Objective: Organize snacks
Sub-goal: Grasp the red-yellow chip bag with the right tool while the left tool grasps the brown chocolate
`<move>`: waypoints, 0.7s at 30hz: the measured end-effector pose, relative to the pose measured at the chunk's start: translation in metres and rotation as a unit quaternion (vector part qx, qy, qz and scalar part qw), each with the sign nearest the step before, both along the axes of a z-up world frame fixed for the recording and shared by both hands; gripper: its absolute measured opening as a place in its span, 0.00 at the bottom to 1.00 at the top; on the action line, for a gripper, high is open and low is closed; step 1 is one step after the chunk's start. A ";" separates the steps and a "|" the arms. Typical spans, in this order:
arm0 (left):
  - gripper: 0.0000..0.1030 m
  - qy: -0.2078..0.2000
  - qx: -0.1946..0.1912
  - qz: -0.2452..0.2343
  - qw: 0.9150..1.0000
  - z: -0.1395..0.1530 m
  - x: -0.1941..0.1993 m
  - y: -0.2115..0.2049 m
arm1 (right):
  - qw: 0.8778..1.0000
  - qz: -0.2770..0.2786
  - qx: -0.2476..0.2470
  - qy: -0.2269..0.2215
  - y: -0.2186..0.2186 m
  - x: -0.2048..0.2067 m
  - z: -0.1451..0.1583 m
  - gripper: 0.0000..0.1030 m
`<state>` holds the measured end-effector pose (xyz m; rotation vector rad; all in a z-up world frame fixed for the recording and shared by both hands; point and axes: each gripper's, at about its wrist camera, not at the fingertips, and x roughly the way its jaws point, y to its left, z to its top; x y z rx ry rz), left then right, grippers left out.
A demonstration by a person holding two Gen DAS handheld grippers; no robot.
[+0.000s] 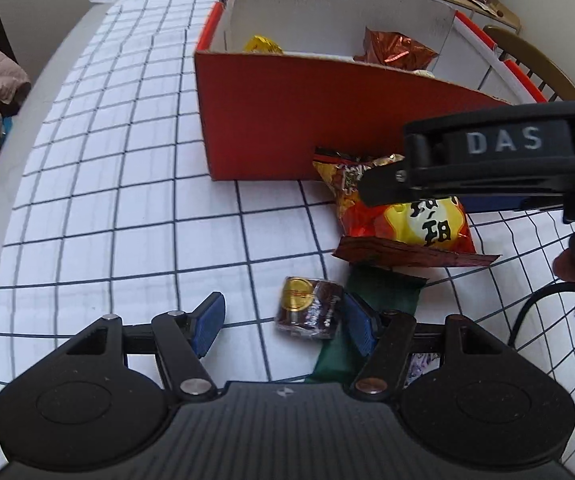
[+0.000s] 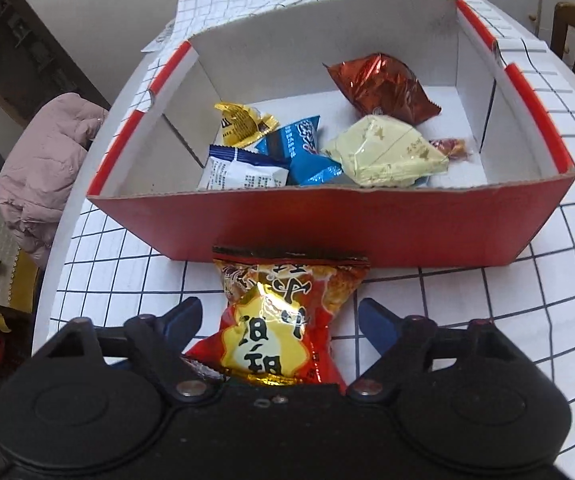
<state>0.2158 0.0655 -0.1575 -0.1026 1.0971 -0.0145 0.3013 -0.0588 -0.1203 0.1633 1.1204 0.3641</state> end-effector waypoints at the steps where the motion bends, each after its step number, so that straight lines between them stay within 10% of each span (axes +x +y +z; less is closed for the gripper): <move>1: 0.61 -0.001 -0.002 -0.002 1.000 -0.001 0.000 -0.001 | 1.000 -0.003 0.001 0.003 0.001 0.000 -0.002 0.80; 11: 0.57 0.001 -0.015 0.019 1.000 -0.007 0.004 0.000 | 1.000 -0.003 -0.014 0.011 0.011 -0.001 -0.015 0.66; 21: 0.33 0.000 -0.016 0.035 0.999 -0.006 -0.003 0.001 | 1.000 -0.009 -0.003 0.002 0.003 -0.006 -0.010 0.56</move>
